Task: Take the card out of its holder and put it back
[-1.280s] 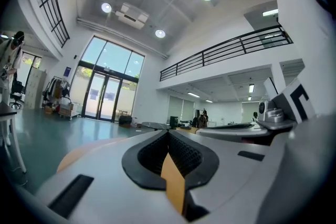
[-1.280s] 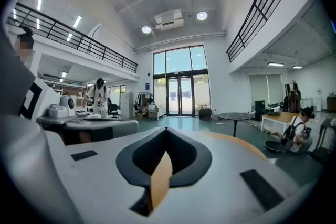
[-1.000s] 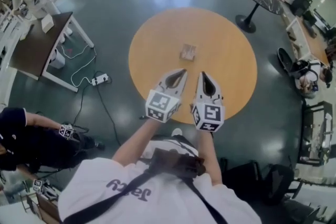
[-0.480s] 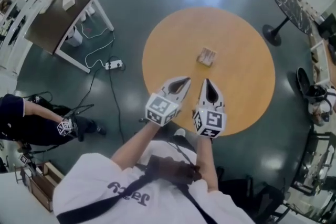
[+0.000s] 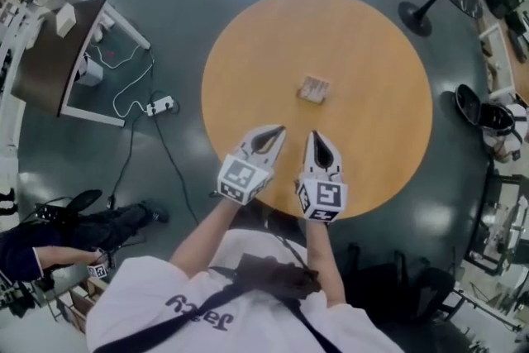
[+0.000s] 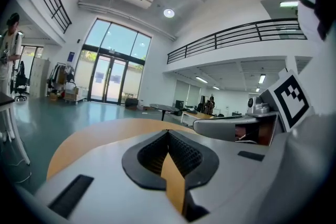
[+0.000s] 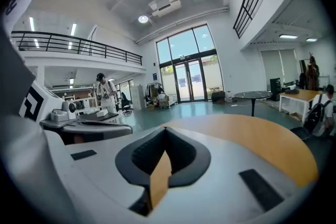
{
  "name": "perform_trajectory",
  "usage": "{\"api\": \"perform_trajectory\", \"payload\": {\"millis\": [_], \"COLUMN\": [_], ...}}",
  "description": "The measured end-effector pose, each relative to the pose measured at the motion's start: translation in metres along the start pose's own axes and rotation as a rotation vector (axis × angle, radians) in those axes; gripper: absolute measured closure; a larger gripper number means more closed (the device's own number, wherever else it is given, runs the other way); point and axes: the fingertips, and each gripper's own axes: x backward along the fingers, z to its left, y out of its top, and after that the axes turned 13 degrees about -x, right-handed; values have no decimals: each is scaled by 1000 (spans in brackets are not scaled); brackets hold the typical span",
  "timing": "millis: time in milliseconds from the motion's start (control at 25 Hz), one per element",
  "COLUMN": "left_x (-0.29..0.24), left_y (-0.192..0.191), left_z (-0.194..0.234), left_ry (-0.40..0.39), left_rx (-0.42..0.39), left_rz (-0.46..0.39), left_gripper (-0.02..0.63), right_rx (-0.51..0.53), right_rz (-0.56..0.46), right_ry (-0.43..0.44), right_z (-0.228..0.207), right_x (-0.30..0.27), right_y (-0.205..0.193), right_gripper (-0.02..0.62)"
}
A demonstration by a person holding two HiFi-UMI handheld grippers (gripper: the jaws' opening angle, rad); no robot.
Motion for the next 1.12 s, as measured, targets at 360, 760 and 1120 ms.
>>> {"api": "perform_trajectory", "payload": {"millis": [360,760,1120], "left_x": [-48,-88,-125], "left_y": [-67,-93,-99], "left_z": [34,85,101], "left_ry": [-104,-169,-315], "left_rx": [13,-58,-137], "left_rz": [235,264,231], "left_gripper": [594,591,563], "right_rx": [-39,-89,-112], "right_rz": [138,157,181], "right_ry": [-72,-160,-195], "right_z": [-27,-64,-83], "right_x": [-37,-62,-67], "right_y": [-31,-41,-46], "right_gripper": [584,584,584]}}
